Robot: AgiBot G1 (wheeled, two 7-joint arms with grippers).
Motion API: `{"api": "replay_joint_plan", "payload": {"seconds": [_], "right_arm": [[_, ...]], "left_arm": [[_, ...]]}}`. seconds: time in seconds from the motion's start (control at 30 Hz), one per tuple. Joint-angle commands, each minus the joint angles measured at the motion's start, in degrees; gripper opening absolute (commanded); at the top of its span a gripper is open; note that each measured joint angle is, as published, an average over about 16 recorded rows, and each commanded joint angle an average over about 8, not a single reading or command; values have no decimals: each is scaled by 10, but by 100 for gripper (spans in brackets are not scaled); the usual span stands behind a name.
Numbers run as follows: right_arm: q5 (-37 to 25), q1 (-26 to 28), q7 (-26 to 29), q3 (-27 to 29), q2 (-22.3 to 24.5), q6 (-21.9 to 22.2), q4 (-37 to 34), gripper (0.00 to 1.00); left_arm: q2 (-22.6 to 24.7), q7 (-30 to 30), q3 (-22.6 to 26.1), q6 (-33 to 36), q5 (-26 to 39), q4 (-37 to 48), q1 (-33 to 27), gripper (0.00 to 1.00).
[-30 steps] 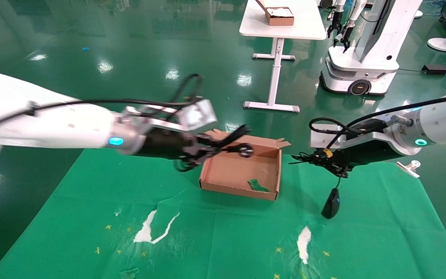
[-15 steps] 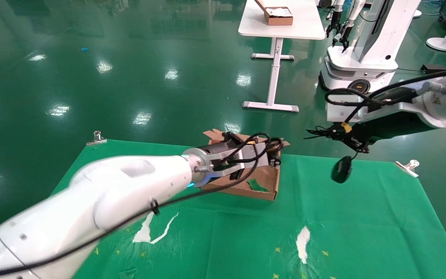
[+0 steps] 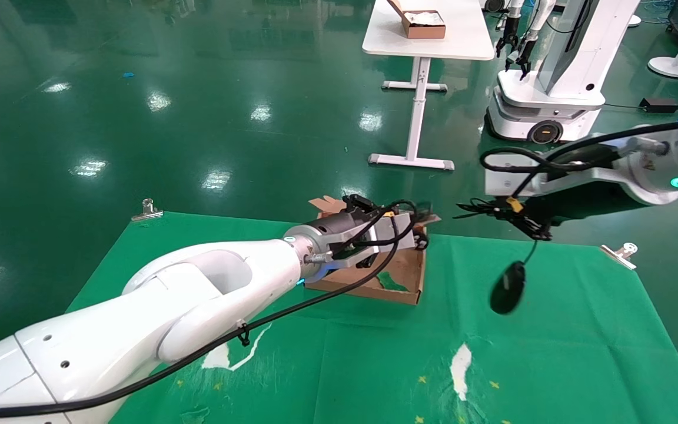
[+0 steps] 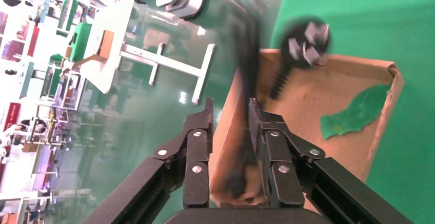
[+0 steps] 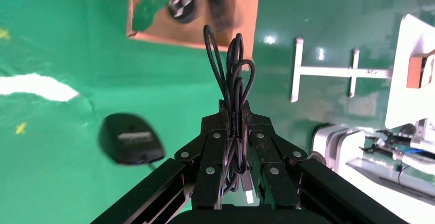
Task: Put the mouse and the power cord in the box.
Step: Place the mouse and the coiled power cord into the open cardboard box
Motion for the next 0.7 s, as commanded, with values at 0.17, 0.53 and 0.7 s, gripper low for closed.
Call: {"api": "replay_joint_plan", "payload": {"seconds": [0.17,0.53,0.7], "right_arm": [[5,-1,-17,1,-15,14,-22,0],[17,9,-67,-2,-57,32,-81,0],[27,13,-119,-4,-108,62,-140,0]], "left_arm": [[-1,-56,24,-7,9,18,-16,100],[-30,-226,-26,34,-6,129,-91,100],[-63,-251,-29,67,11,132,-106,100]]}}
